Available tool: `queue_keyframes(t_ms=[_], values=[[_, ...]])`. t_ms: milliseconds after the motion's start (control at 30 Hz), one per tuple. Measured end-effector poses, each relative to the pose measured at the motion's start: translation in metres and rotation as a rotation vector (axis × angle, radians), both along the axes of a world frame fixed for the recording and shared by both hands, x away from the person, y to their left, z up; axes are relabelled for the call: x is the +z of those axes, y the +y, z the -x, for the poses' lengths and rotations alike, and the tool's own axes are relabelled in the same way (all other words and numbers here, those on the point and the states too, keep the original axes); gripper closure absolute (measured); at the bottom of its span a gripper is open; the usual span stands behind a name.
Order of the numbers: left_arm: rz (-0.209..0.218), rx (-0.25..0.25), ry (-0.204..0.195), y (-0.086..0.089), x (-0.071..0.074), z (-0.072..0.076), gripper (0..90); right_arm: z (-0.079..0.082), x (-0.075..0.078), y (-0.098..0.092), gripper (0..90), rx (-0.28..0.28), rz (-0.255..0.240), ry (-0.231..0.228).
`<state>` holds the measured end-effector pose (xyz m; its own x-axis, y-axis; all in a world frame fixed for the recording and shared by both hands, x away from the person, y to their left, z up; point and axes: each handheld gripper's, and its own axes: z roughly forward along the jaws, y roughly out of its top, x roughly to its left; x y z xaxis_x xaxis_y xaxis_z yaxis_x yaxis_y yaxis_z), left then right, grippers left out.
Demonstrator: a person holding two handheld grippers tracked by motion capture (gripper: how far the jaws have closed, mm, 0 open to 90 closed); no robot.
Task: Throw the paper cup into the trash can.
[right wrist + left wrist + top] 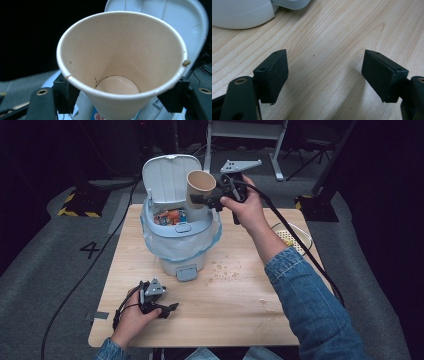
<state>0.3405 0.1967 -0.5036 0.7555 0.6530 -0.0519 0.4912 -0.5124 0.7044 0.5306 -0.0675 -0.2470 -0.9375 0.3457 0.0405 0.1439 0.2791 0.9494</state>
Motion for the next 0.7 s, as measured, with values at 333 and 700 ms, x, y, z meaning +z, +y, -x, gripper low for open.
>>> queue_keyframes(t_ms=[333,700], values=[[0.003,0.0,0.001,0.0,0.0,0.0,22.1,0.0,-0.006,0.019,28.9,-0.01,0.093,0.0],[0.004,0.001,0.001,0.0,0.0,0.0,22.1,0.001,-0.01,0.03,16.7,0.061,0.114,-0.041]])
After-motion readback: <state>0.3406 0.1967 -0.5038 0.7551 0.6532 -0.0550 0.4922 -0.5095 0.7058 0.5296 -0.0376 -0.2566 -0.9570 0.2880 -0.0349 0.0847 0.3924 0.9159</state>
